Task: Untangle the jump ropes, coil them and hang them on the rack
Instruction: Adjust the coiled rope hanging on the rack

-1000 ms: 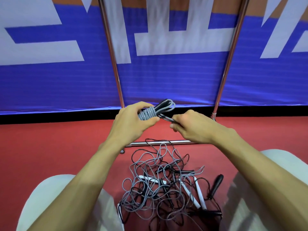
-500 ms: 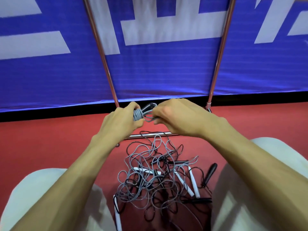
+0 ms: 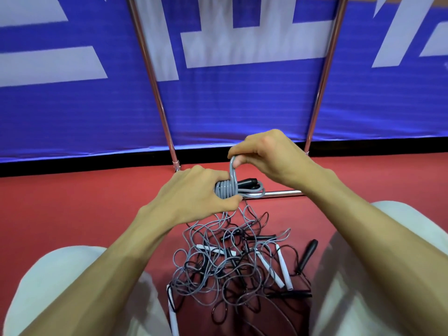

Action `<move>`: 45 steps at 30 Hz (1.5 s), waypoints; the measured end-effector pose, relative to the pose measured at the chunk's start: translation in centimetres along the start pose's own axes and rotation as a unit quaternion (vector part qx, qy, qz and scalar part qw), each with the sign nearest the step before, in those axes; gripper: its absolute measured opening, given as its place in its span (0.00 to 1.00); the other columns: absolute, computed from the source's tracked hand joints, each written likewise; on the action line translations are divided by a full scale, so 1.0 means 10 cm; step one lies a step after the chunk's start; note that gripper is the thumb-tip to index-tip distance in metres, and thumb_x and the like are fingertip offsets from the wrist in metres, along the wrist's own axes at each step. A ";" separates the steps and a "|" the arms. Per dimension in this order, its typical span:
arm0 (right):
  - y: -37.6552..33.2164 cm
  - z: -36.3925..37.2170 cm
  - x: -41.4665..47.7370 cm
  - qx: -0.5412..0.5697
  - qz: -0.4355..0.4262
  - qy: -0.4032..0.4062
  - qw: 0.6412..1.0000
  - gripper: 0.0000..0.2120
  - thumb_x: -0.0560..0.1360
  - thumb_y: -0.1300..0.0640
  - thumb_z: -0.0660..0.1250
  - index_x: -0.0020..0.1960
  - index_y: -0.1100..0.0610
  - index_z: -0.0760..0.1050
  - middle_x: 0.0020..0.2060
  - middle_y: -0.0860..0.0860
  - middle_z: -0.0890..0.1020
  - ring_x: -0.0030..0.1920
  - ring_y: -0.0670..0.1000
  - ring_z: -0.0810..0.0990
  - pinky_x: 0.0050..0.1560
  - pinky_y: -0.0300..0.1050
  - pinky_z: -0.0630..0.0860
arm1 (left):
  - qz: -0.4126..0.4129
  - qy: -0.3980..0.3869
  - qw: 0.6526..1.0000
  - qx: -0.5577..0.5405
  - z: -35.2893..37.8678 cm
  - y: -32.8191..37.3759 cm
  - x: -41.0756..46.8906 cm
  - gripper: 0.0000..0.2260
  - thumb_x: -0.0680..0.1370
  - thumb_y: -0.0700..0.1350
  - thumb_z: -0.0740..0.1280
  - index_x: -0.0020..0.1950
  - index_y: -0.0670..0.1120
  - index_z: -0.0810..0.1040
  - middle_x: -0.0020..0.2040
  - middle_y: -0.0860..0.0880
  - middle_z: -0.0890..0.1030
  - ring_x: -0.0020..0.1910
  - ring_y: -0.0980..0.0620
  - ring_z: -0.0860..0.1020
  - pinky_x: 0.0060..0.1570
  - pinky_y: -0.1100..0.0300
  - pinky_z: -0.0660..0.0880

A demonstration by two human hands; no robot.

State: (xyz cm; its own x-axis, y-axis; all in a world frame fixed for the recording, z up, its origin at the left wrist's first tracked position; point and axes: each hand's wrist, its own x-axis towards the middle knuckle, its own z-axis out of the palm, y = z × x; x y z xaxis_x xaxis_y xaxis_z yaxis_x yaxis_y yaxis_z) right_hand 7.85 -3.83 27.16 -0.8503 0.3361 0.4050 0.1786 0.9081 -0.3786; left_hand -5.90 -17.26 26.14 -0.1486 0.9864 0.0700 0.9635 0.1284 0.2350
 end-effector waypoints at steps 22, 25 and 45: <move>-0.15 0.19 0.02 0.013 0.043 -0.092 0.995 0.12 0.81 0.51 0.57 0.48 0.58 0.74 0.31 0.48 0.74 0.32 0.46 0.71 0.36 0.45 0.64 | -0.131 0.124 0.849 -0.497 -0.13 0.00 0.09 0.07 0.81 0.44 0.61 0.48 0.49 0.78 0.32 0.44 0.78 0.25 0.46 0.75 0.24 0.60 0.71; -0.14 0.12 0.01 0.070 0.078 -0.026 0.994 0.09 0.78 0.50 0.65 0.53 0.53 0.79 0.35 0.46 0.80 0.36 0.45 0.78 0.42 0.42 0.74 | -0.159 0.119 0.849 -0.489 -0.12 -0.01 0.11 0.07 0.81 0.47 0.61 0.47 0.50 0.77 0.34 0.42 0.79 0.25 0.45 0.76 0.22 0.60 0.70; -0.33 0.35 0.13 0.462 0.239 0.323 0.791 0.10 0.73 0.65 0.71 0.48 0.51 0.76 0.30 0.53 0.81 0.30 0.48 0.79 0.40 0.40 0.77 | -0.219 0.021 0.700 -0.679 -0.20 0.09 0.06 0.19 0.81 0.57 0.57 0.52 0.43 0.78 0.31 0.45 0.78 0.25 0.48 0.76 0.24 0.59 0.73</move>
State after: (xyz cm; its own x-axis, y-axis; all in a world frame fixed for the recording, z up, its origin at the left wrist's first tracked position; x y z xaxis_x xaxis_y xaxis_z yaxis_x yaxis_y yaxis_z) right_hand 4.41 -7.24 26.03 -0.3119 0.9139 0.2598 -0.2883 0.1695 -0.9424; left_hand -5.56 -16.70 28.34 -0.3974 0.8755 -0.2749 -0.2726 0.1734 0.9464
